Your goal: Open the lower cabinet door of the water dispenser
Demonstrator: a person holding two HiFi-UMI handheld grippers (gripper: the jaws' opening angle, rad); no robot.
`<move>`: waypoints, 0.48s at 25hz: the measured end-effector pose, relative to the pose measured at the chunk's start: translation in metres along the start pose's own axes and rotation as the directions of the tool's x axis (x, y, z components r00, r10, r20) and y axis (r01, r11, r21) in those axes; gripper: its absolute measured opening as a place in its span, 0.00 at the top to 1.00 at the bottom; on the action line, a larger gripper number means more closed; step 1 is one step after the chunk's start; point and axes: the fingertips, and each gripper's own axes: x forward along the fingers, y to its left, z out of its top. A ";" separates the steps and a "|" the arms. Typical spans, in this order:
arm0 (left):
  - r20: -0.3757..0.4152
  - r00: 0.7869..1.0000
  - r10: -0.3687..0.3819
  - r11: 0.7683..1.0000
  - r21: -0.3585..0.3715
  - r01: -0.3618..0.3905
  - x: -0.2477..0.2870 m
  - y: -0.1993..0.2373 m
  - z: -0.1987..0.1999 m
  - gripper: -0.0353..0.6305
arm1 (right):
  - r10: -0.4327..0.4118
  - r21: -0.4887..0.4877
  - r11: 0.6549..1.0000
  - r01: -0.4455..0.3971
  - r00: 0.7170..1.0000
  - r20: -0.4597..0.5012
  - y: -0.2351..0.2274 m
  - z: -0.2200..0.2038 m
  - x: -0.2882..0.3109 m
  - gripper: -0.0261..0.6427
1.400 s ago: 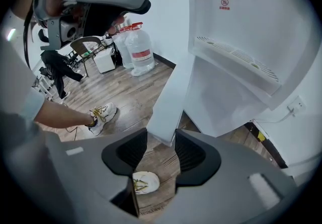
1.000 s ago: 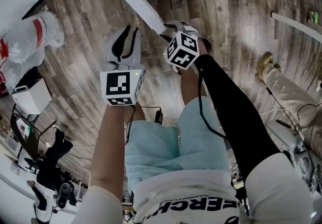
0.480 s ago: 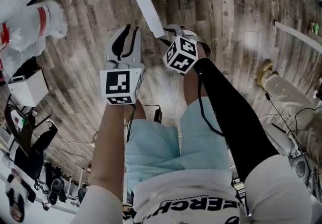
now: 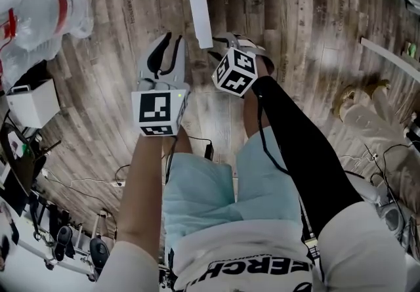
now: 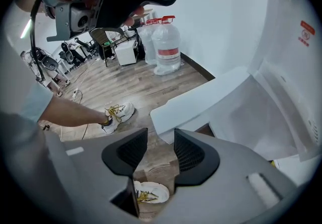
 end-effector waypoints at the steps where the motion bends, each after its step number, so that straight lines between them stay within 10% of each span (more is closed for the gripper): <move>1: 0.007 1.000 -0.001 1.000 -0.002 0.001 -0.001 0.002 0.002 0.82 | 0.001 -0.004 1.000 -0.001 1.000 -0.001 0.001 0.003 0.001 0.71; 12: 0.013 0.999 0.038 0.999 -0.034 -0.037 -0.023 0.032 -0.006 0.82 | 0.017 -0.036 0.999 -0.017 1.000 0.000 0.015 0.032 0.016 0.71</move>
